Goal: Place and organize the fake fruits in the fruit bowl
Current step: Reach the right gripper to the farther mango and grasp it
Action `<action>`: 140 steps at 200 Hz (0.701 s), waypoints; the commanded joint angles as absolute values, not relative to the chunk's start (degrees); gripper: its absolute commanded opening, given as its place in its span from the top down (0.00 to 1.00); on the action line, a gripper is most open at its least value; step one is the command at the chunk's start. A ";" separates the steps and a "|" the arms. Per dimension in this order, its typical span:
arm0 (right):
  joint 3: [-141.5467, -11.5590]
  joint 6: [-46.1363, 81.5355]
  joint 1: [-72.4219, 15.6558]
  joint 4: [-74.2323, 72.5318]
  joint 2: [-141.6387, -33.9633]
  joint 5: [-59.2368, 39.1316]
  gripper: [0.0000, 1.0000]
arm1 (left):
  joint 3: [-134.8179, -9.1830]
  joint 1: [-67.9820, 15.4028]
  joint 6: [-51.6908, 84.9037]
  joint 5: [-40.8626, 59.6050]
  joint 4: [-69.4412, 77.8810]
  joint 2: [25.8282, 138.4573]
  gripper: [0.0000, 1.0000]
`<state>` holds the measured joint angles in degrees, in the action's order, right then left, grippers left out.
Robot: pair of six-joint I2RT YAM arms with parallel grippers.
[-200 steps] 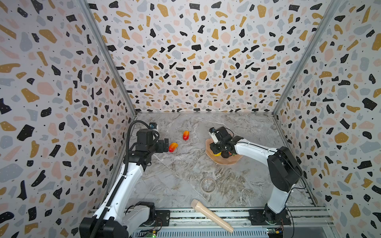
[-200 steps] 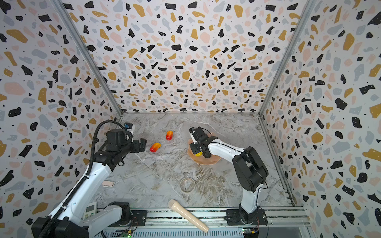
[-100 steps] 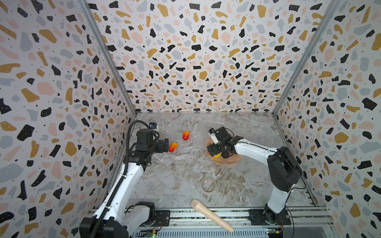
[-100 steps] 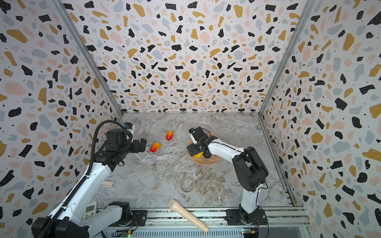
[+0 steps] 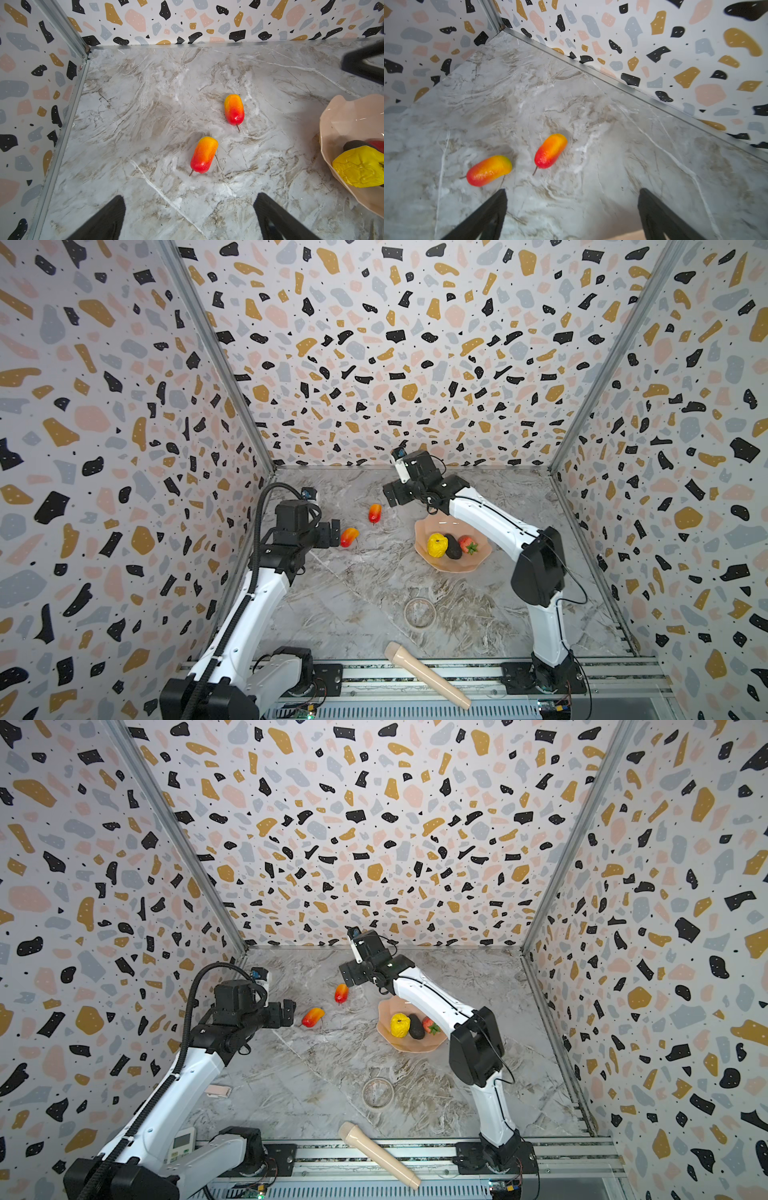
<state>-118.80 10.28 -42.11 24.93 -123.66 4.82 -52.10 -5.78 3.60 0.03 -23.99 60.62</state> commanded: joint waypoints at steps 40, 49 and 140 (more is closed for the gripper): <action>-129.27 27.63 -44.50 20.52 -136.53 7.65 0.01 | -51.86 -5.45 2.83 1.14 -22.95 59.79 0.01; -128.43 29.35 -44.81 18.13 -137.33 8.08 0.01 | -51.80 -5.45 2.90 1.14 -22.89 59.77 0.00; -134.12 37.26 -46.23 15.78 -149.03 6.31 0.15 | -51.77 -5.45 2.85 1.58 -22.84 59.06 0.00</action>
<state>-131.85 34.94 -45.93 15.94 -149.10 6.31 -52.10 -5.78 3.60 0.95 -23.99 60.05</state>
